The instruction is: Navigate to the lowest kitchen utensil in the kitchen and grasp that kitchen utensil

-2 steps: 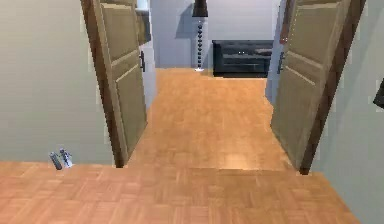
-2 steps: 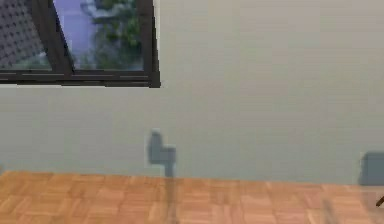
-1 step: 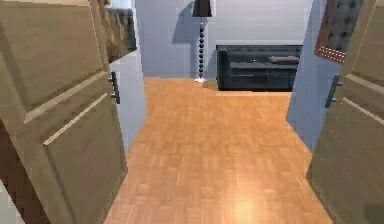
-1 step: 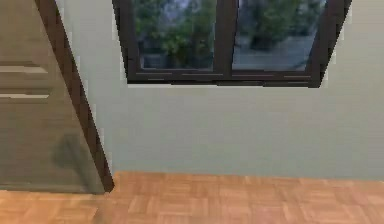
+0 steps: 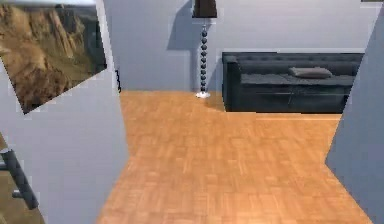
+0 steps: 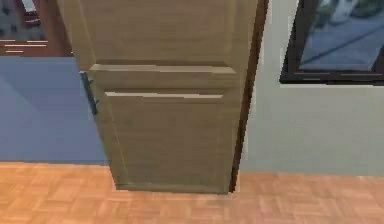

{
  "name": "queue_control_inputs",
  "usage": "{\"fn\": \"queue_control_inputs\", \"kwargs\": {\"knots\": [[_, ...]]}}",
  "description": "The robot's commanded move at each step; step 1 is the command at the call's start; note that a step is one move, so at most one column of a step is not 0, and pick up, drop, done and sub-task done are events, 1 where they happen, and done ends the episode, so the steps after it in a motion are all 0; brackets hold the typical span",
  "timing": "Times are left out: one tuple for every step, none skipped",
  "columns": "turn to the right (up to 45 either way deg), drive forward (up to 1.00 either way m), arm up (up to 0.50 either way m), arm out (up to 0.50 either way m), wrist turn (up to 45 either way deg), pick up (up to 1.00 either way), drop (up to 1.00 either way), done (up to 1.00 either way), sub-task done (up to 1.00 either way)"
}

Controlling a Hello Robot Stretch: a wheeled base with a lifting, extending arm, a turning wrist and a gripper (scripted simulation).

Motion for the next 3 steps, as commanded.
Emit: {"fn": "queue_control_inputs", "kwargs": {"knots": [[0.0,0.8,0.0,0.0,0.0,0.0,0.0,0.0,0.0],[-3.0,0.0,0.0,0.0,0.0,0.0,0.0,0.0,0.0],[0.0,1.0,0.0,0.0,0.0,0.0,0.0,0.0,0.0]]}}
